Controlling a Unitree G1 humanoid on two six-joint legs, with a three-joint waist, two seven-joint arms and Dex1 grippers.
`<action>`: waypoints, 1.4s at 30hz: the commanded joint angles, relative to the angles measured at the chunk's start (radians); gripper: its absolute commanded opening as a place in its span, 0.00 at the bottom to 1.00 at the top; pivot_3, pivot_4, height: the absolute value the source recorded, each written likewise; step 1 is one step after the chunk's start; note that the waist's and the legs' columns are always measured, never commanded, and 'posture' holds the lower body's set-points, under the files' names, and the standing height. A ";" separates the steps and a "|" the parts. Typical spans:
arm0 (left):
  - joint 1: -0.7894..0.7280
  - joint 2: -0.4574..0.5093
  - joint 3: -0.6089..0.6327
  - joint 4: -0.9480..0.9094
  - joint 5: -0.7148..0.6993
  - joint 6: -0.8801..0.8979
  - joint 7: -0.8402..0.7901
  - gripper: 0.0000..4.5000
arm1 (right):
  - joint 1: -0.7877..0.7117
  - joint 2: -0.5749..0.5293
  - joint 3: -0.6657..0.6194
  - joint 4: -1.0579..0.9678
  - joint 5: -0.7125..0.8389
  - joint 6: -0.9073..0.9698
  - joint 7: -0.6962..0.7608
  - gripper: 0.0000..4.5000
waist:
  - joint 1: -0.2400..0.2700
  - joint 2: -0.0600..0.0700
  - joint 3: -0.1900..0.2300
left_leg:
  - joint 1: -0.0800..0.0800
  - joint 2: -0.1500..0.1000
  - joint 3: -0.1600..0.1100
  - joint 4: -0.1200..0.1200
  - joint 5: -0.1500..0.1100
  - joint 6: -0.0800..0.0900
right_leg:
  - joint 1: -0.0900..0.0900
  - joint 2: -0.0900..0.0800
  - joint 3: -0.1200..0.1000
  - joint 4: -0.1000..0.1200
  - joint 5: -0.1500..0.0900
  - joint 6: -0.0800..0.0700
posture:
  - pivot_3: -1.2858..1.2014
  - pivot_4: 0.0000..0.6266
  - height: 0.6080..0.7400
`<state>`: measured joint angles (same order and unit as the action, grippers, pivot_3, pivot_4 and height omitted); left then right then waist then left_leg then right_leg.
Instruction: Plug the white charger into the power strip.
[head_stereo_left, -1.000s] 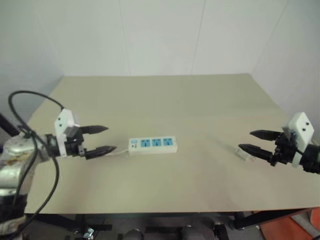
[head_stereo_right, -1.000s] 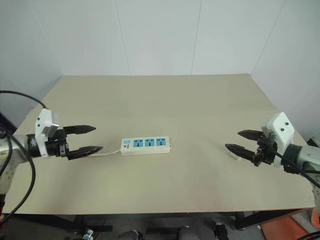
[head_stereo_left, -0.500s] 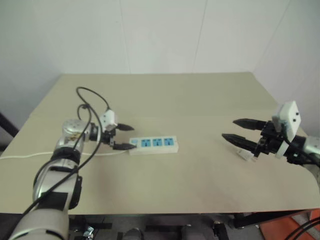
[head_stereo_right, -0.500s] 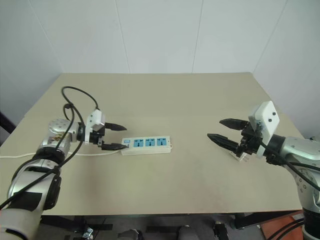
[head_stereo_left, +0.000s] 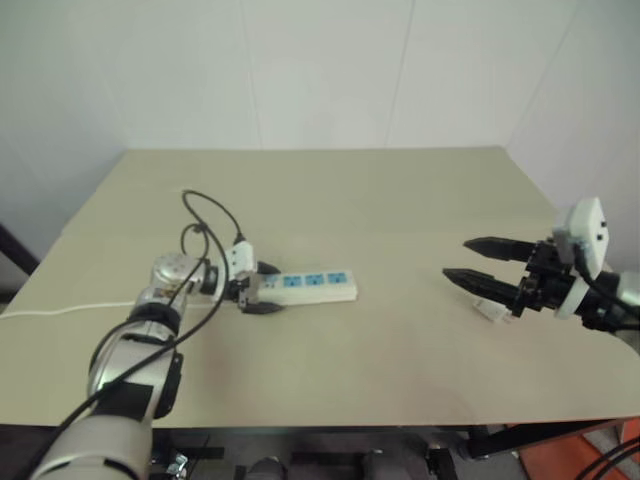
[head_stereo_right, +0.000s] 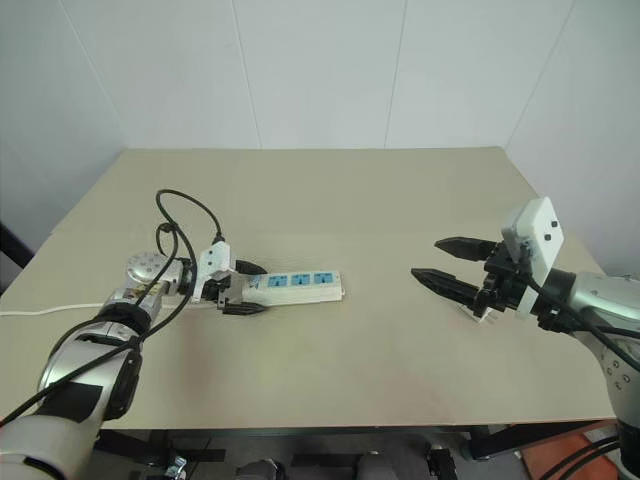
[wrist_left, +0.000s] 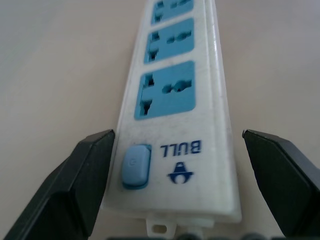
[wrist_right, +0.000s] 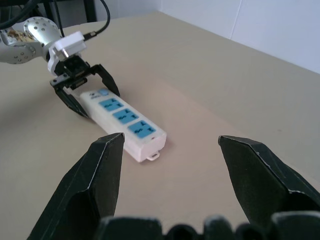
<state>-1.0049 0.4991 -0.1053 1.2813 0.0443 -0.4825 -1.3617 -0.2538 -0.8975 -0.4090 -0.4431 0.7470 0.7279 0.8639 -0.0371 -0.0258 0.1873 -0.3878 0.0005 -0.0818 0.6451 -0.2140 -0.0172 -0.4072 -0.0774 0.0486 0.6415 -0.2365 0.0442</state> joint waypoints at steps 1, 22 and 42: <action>-0.015 0.012 0.021 0.005 0.007 -0.012 0.014 0.99 | -0.013 -0.020 -0.027 -0.024 0.022 0.001 -0.009 0.82 | -0.001 -0.001 0.000 | -0.001 0.000 0.000 0.000 0.000 0.000 | -0.001 0.000 0.000 0.000 0.000 0.000 | 0.52 0.24 1.00; 0.007 -0.032 0.059 -0.009 -0.002 0.097 -0.043 0.74 | -0.019 -0.016 -0.018 -0.023 0.043 -0.002 -0.050 0.82 | 0.000 -0.001 0.000 | -0.001 0.000 0.000 0.000 0.000 0.000 | -0.002 0.000 0.000 0.000 0.000 -0.001 | 0.52 0.24 1.00; 0.133 -0.220 -0.036 -0.342 -0.024 0.214 -0.018 0.99 | -0.047 0.061 0.039 -0.024 0.030 -0.023 -0.100 0.82 | 0.024 -0.001 0.000 | -0.001 -0.001 0.000 0.001 0.000 0.000 | -0.001 0.000 0.000 0.000 0.003 -0.003 | 0.52 0.24 1.00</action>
<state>-0.8825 0.2992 -0.1357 0.9690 0.0383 -0.2625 -1.3832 -0.2906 -0.8382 -0.3605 -0.4429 0.7696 0.7272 0.7768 -0.0132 -0.0265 0.1877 -0.3890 -0.0001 -0.0820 0.6460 -0.2139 -0.0172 -0.4077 -0.0778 0.0485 0.6413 -0.2340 0.0410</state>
